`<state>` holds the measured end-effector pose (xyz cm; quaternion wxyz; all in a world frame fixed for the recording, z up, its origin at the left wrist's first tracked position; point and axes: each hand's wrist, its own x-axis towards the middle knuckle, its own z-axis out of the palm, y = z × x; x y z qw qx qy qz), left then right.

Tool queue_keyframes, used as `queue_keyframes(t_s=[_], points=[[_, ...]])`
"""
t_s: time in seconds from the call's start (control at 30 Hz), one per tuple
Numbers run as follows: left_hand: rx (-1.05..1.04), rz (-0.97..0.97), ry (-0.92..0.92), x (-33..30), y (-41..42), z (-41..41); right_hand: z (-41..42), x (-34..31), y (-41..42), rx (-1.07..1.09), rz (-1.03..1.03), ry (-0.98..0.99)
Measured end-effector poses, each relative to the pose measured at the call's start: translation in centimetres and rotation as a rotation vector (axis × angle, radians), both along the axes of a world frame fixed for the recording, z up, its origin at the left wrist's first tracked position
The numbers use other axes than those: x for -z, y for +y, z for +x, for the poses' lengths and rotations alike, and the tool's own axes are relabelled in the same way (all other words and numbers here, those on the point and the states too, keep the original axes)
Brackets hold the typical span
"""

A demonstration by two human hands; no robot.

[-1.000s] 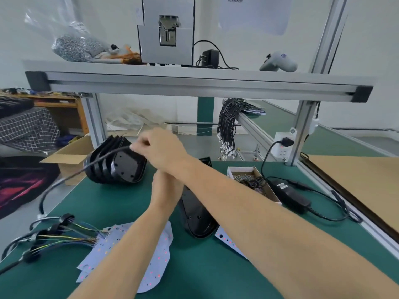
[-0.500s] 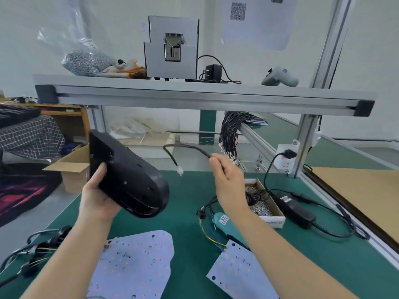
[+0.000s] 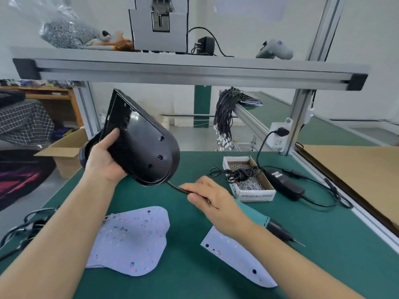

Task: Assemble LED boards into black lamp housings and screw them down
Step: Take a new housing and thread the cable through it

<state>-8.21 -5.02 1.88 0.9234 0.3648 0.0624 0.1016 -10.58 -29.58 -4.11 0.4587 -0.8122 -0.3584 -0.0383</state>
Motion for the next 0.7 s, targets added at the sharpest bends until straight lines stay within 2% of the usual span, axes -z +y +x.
queue_keyframes(t_s=[0.07,0.2,0.3,0.37,0.53,0.63,0.7], points=[[0.023,0.055,-0.014,-0.3,0.2,-1.1,-0.9,0.2,-1.8,0.083,-0.206,-0.012],[-0.029,0.092,-0.073,-0.9,2.4,-3.1,-4.2,2.0,-7.7,0.465,-0.857,-0.03],[-0.065,0.098,-0.062,-1.1,3.5,-4.1,-7.0,3.6,-9.7,0.43,-1.061,0.069],[-0.075,0.1,-0.069,-1.3,3.3,-4.5,-7.7,4.5,-9.6,0.299,-1.016,0.091],[-0.038,0.103,-0.08,-1.3,1.5,-5.0,-5.3,5.3,-6.9,0.081,-0.672,-0.001],[0.046,0.206,-0.073,-0.5,-0.1,-5.1,-3.1,5.3,-4.9,0.088,-0.602,-0.104],[0.131,0.289,-0.106,0.1,-1.5,-5.4,-2.3,4.5,-4.2,0.175,-0.417,0.007]])
